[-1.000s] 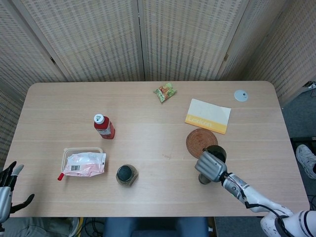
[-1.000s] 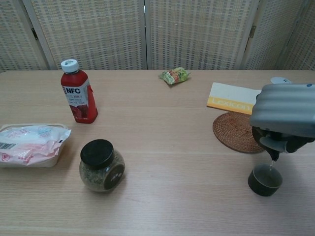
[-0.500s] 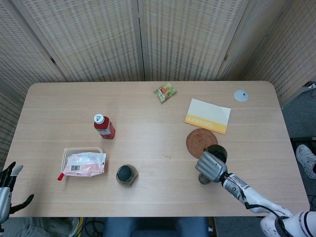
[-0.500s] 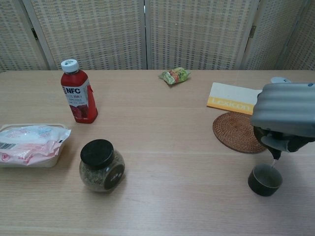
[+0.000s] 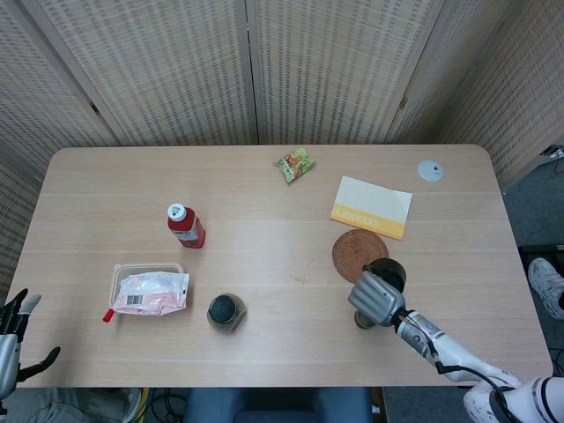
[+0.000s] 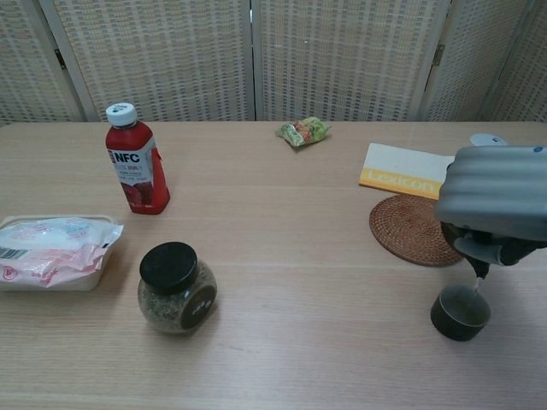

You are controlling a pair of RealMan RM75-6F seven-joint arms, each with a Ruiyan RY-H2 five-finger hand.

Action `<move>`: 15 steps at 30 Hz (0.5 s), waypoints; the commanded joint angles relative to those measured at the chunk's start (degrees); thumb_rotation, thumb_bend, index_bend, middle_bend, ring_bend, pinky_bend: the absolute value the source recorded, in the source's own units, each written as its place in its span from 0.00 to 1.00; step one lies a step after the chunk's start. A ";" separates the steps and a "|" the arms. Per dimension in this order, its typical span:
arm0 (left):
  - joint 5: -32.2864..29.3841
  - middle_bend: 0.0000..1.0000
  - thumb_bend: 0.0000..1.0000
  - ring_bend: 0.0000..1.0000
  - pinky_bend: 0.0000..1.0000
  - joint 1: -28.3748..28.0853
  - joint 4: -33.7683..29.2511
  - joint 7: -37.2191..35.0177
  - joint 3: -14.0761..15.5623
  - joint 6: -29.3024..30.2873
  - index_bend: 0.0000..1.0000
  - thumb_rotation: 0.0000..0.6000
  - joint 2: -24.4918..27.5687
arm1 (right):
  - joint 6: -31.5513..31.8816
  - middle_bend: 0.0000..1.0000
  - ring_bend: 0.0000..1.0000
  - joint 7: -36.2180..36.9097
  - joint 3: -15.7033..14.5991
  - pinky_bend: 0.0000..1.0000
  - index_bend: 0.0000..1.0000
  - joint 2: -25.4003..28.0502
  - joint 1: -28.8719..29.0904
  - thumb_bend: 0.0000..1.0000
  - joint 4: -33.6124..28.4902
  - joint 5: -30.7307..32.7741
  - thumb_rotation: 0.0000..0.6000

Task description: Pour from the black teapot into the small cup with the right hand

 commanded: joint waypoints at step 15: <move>-0.01 0.00 0.20 0.07 0.07 0.05 -0.05 0.08 0.00 -0.08 0.09 1.00 0.01 | 0.59 1.00 0.94 2.01 0.04 0.51 1.00 -0.39 -0.07 0.68 0.28 0.49 0.81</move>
